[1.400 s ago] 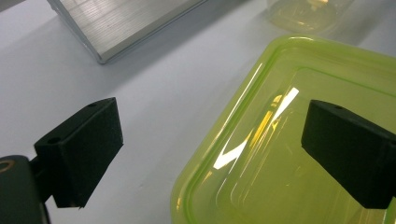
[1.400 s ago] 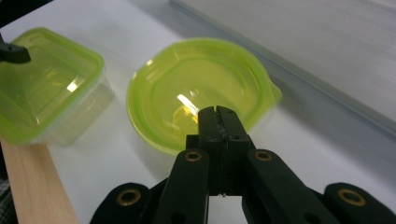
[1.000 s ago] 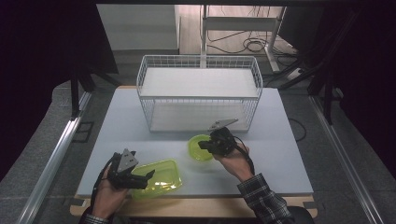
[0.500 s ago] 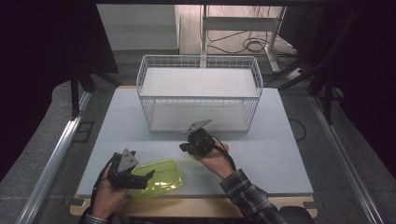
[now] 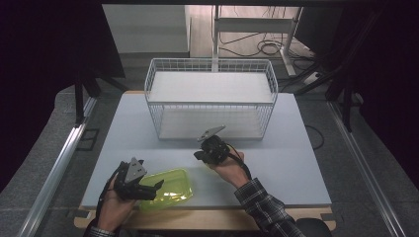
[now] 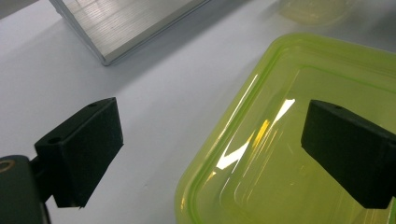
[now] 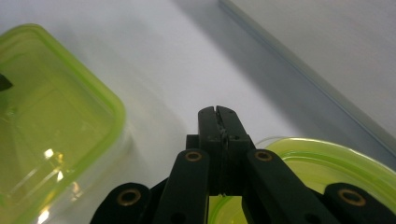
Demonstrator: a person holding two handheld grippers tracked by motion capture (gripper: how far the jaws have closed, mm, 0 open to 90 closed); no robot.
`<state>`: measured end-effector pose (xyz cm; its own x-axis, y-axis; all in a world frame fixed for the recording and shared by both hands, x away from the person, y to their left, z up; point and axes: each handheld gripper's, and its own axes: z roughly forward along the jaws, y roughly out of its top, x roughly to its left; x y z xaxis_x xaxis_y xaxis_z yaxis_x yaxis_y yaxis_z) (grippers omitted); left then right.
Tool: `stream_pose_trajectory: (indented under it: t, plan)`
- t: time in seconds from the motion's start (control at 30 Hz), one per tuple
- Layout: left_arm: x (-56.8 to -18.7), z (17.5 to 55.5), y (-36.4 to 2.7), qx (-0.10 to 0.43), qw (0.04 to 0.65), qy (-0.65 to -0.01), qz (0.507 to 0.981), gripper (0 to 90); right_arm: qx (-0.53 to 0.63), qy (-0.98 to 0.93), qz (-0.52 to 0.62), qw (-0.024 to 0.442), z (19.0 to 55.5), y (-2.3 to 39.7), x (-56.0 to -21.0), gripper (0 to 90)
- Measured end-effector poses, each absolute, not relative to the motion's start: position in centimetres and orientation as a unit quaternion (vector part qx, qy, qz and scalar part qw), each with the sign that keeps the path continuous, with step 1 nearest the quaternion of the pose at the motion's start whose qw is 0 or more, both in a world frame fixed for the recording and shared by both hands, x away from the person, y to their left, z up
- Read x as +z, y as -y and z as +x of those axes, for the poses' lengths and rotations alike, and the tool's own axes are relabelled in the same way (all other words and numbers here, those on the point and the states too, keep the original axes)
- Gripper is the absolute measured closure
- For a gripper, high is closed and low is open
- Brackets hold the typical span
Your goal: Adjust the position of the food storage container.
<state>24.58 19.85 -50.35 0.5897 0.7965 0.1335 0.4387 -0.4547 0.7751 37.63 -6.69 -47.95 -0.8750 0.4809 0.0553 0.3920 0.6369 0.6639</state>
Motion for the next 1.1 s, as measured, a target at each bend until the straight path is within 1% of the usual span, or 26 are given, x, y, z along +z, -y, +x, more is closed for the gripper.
stream_pose_trajectory:
  t: [0.43,1.1]
  plan:
    - [-50.4,24.6,-19.7,0.249,0.357,-0.377,0.818,5.2,0.343,-0.889,0.292,0.082,38.5,11.2,-48.3,89.1]
    - [-50.4,24.6,-19.6,0.252,0.354,-0.374,0.820,5.2,0.326,-0.873,0.347,0.106,37.4,18.4,-47.9,89.0]
